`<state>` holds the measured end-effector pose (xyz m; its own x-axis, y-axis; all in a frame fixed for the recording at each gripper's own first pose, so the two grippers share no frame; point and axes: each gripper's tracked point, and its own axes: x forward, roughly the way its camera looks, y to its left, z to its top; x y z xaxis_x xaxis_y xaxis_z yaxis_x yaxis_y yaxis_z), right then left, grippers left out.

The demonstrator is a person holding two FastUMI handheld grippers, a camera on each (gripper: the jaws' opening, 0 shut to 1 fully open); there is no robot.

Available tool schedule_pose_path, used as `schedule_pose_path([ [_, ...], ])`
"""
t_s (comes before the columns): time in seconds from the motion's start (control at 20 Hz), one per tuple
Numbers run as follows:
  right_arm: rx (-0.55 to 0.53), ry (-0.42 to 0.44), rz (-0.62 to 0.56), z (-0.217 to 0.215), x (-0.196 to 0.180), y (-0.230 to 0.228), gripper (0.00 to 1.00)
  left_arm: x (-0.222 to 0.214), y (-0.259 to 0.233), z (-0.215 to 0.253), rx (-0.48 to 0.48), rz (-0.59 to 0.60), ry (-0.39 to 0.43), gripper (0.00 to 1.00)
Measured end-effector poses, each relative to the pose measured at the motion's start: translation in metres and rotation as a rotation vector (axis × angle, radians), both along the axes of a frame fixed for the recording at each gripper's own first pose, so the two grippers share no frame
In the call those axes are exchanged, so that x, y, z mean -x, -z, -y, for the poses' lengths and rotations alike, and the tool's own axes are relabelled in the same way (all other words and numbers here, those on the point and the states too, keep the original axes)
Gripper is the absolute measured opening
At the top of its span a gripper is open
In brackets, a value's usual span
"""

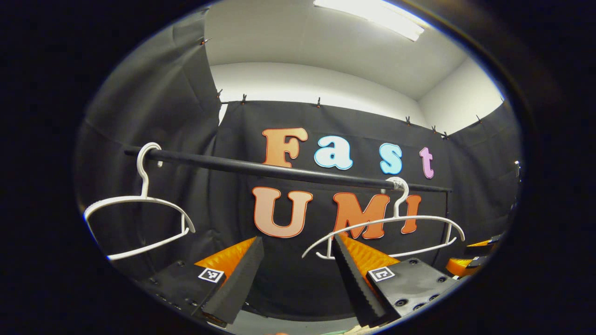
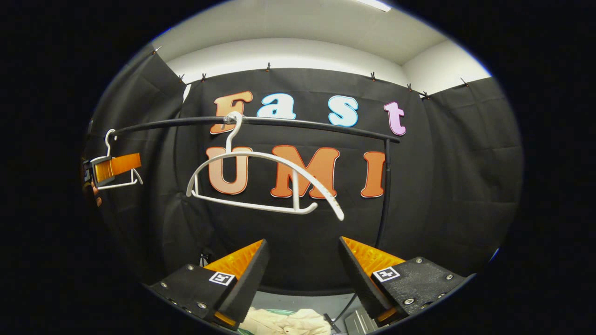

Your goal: Grasp the clothes on the hanger with both hands and then place them into the laundry hamper below.

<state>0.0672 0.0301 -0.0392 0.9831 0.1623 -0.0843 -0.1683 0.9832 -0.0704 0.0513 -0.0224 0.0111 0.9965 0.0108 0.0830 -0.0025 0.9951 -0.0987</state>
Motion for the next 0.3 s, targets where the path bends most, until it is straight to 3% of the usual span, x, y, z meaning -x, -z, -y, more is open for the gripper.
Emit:
schedule_pose_path([
  [0.25,0.002,-0.05,0.01,0.017,-0.012,-0.011,0.92,0.004,0.003,0.004,-0.004,-0.042,-0.068,1.0],
  [0.3,0.001,-0.064,0.011,0.018,-0.012,-0.013,1.0,0.008,0.004,0.007,-0.004,-0.046,-0.07,1.0],
])
